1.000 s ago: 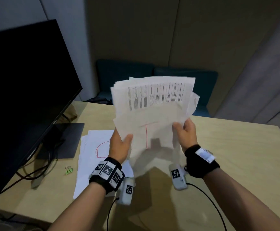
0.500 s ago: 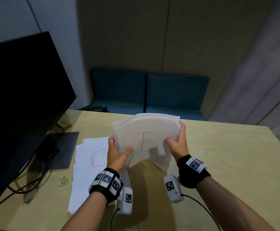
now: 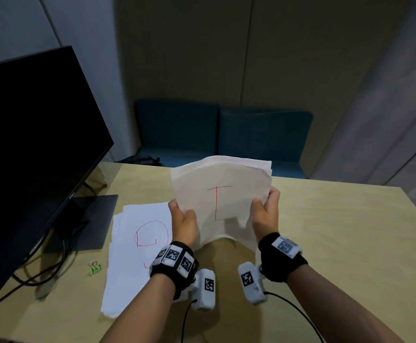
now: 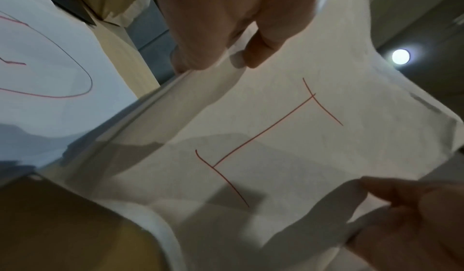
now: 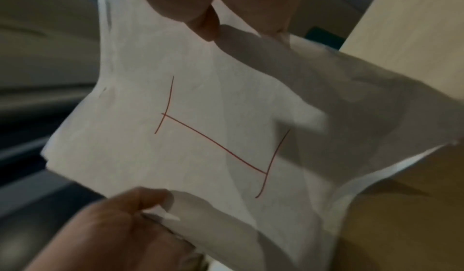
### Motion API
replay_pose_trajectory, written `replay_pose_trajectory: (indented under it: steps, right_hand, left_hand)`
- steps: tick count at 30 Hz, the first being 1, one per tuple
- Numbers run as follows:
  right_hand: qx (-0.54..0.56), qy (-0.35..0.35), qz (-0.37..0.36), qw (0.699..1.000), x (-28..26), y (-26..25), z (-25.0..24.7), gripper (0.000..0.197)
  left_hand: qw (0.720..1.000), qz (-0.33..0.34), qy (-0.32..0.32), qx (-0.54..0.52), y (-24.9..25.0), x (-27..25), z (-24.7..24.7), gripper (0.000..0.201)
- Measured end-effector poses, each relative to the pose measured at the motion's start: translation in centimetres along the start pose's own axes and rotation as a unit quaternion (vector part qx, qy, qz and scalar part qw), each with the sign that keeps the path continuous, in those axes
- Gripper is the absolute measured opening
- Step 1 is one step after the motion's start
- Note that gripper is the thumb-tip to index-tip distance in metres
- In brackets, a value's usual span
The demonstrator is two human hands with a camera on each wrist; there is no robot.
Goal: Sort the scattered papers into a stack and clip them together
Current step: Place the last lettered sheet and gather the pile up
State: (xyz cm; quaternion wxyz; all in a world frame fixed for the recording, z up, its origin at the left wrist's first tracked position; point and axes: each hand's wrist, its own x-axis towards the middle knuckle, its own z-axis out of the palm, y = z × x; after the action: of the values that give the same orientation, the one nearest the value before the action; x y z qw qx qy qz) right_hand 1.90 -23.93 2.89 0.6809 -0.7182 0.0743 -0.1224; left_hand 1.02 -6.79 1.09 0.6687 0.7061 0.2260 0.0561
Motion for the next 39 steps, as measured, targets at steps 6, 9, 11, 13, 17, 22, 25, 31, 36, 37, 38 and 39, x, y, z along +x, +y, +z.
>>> replay_pose_trajectory:
  steps: [6,9,11,13,17,22,25,31,36,37,38,39]
  right_hand:
    - [-0.16,-0.033,0.111,0.98,0.2,2.5,-1.4,0.043]
    - [-0.278,-0.025,0.132,0.951,0.8,2.3,-1.0,0.012]
    - [-0.318,-0.04,0.104,0.942,1.6,0.9,0.4,0.01]
    - [-0.343,-0.08,0.084,0.932,2.3,-0.2,2.5,0.024]
    - [-0.357,-0.189,0.125,0.906,2.3,0.9,6.8,0.03]
    - [-0.362,-0.263,0.149,0.882,-0.3,3.9,11.3,0.03]
    - [-0.367,-0.293,0.152,0.869,-1.0,4.8,13.4,0.033]
    - [-0.45,-0.328,0.203,0.806,-1.8,6.9,15.1,0.052]
    - [-0.416,-0.323,0.258,0.81,-1.5,7.5,16.0,0.051]
    - [-0.416,-0.325,0.272,0.805,-1.5,7.7,16.1,0.048]
    - [-0.42,-0.325,0.279,0.8,-1.6,8.0,16.2,0.045]
    - [-0.426,-0.323,0.284,0.796,-1.6,8.4,16.2,0.043]
  left_hand:
    - [0.977,-0.023,-0.097,0.19,-1.8,-0.2,-0.3,0.043]
    - [0.967,-0.022,-0.09,0.237,-1.8,0.1,-0.7,0.037]
    - [0.968,-0.015,-0.063,0.242,-1.3,0.7,-1.6,0.031]
    - [0.968,-0.028,-0.035,0.246,-0.9,1.5,-3.2,0.031]
    - [0.961,-0.07,0.014,0.267,-1.3,2.9,-7.9,0.039]
    - [0.946,-0.125,0.047,0.295,-3.6,3.3,-13.5,0.04]
    - [0.936,-0.16,0.058,0.307,-4.5,3.5,-15.7,0.042]
    - [0.854,-0.28,0.024,0.438,-6.2,3.9,-17.8,0.051]
    - [0.898,-0.288,0.034,0.332,-8.2,5.6,-18.1,0.052]
    - [0.908,-0.284,0.033,0.308,-8.3,5.6,-18.1,0.053]
    - [0.916,-0.284,0.034,0.283,-8.3,5.5,-18.0,0.052]
    - [0.92,-0.288,0.03,0.263,-8.3,5.4,-17.9,0.049]
